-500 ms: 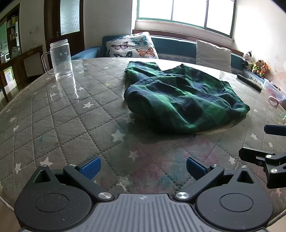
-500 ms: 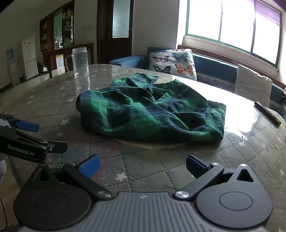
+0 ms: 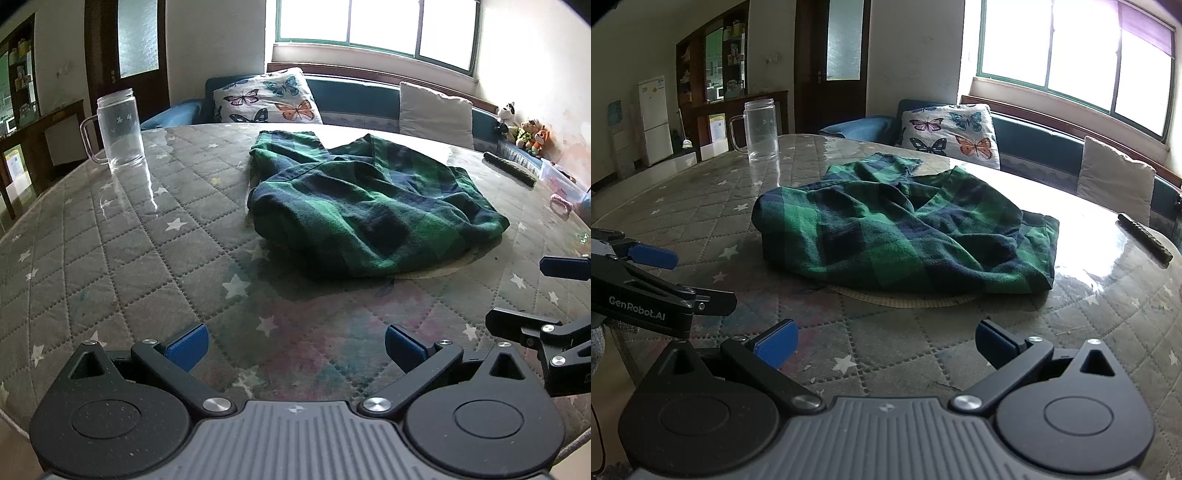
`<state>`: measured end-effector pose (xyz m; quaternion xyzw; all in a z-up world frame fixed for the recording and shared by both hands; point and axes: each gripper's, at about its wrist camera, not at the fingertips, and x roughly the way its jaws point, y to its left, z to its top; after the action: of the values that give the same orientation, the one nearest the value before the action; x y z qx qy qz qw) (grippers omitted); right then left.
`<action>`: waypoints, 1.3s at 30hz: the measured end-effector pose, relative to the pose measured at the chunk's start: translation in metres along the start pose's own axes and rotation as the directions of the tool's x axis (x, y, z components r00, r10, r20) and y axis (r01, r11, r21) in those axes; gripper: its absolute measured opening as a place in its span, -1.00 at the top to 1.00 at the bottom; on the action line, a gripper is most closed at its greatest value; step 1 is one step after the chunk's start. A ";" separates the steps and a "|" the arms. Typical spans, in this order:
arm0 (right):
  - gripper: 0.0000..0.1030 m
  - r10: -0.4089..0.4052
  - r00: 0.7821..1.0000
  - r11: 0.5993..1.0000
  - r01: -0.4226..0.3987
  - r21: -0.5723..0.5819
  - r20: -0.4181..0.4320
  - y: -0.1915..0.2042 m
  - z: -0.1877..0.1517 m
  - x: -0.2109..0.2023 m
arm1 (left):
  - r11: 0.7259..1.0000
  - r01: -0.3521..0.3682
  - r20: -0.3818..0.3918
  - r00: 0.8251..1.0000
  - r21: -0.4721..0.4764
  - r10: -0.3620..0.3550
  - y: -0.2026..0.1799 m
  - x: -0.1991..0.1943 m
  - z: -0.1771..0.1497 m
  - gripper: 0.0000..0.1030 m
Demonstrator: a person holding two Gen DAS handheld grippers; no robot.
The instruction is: Fold clothes
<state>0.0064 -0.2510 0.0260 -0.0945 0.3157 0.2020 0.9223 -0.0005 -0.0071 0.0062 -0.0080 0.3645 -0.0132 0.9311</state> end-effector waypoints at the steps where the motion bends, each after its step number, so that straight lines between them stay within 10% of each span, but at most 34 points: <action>1: -1.00 0.002 1.000 1.000 -0.002 0.002 -0.001 -0.002 0.001 0.001 | 1.000 0.001 0.002 1.000 0.000 -0.001 0.000 0.000 0.001 -1.00; 39: -0.77 -0.026 0.999 0.998 0.028 0.057 -0.032 -0.069 0.095 0.089 | 0.998 0.051 0.015 0.999 -0.042 -0.051 0.045 0.073 0.112 -0.75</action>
<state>0.1519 -0.2565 0.0478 -0.0754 0.3343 0.1789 0.9222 0.1302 0.0360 0.0380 -0.0373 0.3578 -0.0290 0.9326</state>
